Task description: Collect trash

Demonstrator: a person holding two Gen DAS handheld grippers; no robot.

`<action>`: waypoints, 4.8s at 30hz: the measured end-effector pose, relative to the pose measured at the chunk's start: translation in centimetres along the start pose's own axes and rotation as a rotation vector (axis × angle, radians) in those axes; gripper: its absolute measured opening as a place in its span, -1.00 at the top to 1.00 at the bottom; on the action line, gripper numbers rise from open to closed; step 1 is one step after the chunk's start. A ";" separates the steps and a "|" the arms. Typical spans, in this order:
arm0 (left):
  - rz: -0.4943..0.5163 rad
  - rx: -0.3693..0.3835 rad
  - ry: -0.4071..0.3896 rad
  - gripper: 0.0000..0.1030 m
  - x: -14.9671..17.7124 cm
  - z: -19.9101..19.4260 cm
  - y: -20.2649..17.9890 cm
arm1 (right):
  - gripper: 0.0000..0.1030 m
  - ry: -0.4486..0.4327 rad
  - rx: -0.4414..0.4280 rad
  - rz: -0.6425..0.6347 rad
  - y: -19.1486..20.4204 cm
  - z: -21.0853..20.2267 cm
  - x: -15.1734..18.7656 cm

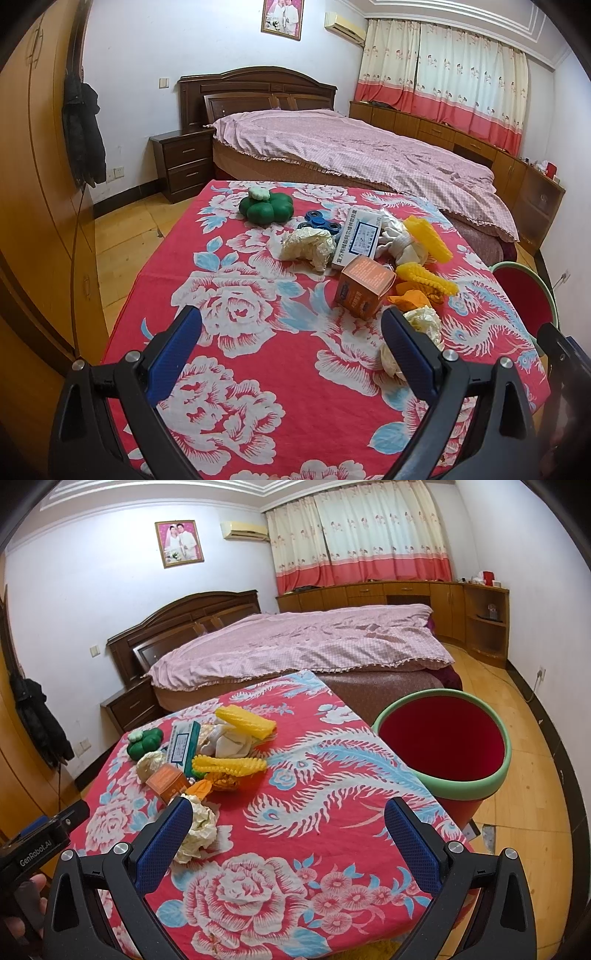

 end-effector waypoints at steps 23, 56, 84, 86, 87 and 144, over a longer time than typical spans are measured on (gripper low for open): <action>0.000 -0.013 0.007 -0.89 0.3 0.2 0.1 | -1.00 0.011 -0.003 0.005 0.0 0.5 0.3; 0.018 -0.018 0.202 -0.81 -6.6 13.8 0.1 | -1.00 0.142 0.004 -0.034 0.0 10.6 -5.3; 0.000 0.180 0.232 0.11 -5.6 18.2 -1.3 | 0.12 0.281 0.060 -0.094 4.0 21.1 -6.5; -0.007 0.192 0.231 0.16 -5.5 18.2 -1.2 | 0.22 0.292 0.061 -0.090 4.1 21.3 -6.2; -0.008 0.197 0.229 0.16 -5.5 18.2 -1.1 | 0.32 0.302 0.059 -0.084 4.1 21.5 -6.0; 0.119 0.312 0.039 0.33 -8.7 5.4 -8.9 | 0.80 0.105 -0.077 0.122 -3.7 6.7 -7.0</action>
Point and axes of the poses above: each gripper's, at about its wrist camera, not at the fingertips, and z roughly the way its jaws point, y to its left, x to its underside, the point moved 1 cm from there along z, roughly the way its jaws point
